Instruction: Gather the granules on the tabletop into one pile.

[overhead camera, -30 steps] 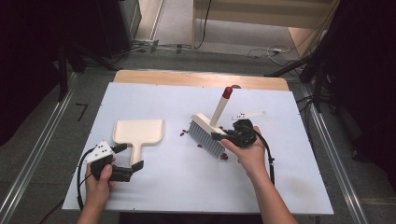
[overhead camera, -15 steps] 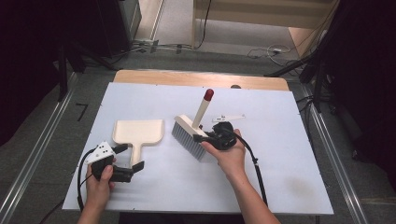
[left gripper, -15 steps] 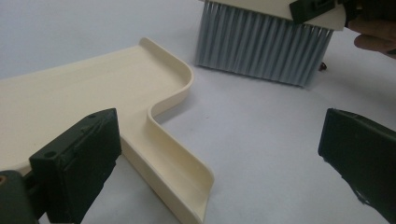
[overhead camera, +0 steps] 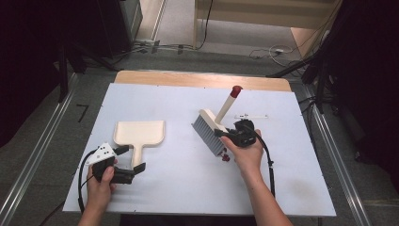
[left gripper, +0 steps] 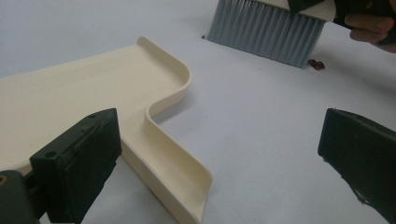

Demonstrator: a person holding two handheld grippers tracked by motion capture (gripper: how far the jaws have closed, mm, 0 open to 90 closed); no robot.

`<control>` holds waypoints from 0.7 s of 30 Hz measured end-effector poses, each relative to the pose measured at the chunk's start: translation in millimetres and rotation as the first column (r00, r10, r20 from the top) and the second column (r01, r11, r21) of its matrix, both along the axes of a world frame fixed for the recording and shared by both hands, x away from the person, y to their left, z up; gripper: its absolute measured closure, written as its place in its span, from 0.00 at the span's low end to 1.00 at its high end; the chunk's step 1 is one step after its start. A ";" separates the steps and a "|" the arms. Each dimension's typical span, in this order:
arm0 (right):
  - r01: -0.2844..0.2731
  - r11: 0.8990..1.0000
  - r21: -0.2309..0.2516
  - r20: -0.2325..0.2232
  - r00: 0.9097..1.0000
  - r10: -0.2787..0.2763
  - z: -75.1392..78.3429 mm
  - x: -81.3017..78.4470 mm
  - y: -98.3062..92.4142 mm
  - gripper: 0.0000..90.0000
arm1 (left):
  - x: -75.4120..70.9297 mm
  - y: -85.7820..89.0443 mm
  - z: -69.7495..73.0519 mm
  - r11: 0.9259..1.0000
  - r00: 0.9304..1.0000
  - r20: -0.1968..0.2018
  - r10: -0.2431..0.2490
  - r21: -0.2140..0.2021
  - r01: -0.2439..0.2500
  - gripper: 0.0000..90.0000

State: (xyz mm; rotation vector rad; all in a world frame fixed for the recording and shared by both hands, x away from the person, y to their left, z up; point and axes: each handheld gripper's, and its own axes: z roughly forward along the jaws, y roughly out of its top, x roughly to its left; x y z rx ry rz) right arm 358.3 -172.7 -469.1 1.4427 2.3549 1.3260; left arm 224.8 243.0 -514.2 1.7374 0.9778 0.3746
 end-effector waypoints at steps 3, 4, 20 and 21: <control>0.023 1.000 -0.009 0.004 1.000 -0.023 0.4 -0.1 -7.1 0.73 | 0.1 -0.2 -0.1 1.000 1.000 -0.002 -0.001 -0.001 0.001 0.00; 0.025 1.000 -0.013 0.006 1.000 -0.025 0.7 -0.1 -8.6 0.73 | 0.1 -0.2 -0.1 1.000 1.000 -0.003 0.000 -0.002 0.000 0.00; -0.016 0.999 0.035 0.037 0.999 0.014 10.8 -7.2 32.0 0.73 | 0.6 -0.3 -0.4 1.000 1.000 0.000 0.000 -0.004 0.000 0.00; -0.013 0.999 0.035 0.033 0.999 0.011 8.7 -6.2 37.1 0.73 | 0.5 -0.3 -0.4 1.000 1.000 -0.001 -0.001 -0.004 0.001 0.00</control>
